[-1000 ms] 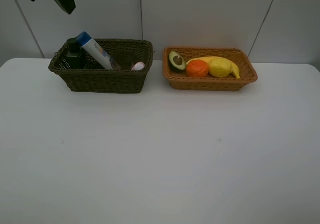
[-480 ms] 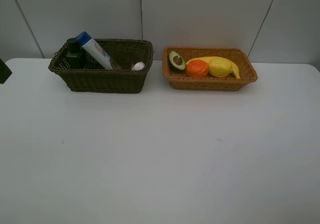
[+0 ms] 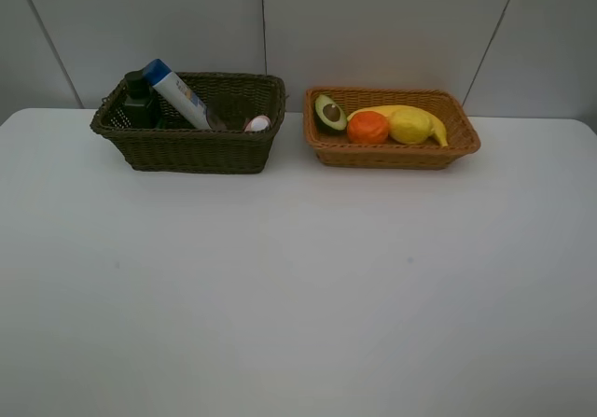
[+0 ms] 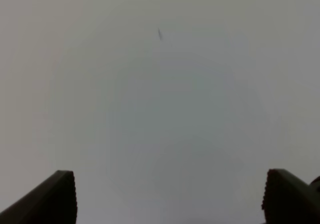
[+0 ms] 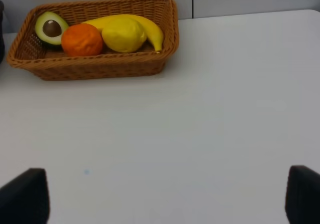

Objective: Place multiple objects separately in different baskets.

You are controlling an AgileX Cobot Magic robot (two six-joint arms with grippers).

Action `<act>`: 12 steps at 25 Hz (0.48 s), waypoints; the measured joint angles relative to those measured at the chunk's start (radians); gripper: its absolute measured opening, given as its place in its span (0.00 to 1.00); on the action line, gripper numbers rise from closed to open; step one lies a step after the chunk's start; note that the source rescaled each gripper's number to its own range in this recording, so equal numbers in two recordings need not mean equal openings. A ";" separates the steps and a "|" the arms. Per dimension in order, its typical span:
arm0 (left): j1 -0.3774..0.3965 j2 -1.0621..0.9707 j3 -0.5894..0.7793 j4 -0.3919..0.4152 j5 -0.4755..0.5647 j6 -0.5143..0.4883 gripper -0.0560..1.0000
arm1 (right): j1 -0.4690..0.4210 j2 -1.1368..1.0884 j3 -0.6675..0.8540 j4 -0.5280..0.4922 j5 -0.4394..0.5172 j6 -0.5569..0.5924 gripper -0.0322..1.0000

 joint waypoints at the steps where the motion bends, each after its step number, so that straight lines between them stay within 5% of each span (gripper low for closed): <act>1: 0.000 -0.031 0.029 0.000 -0.008 0.000 0.98 | 0.000 0.000 0.000 0.000 0.000 0.000 1.00; 12: 0.000 -0.173 0.122 -0.012 -0.028 -0.003 0.98 | 0.000 0.000 0.000 0.000 0.000 0.000 1.00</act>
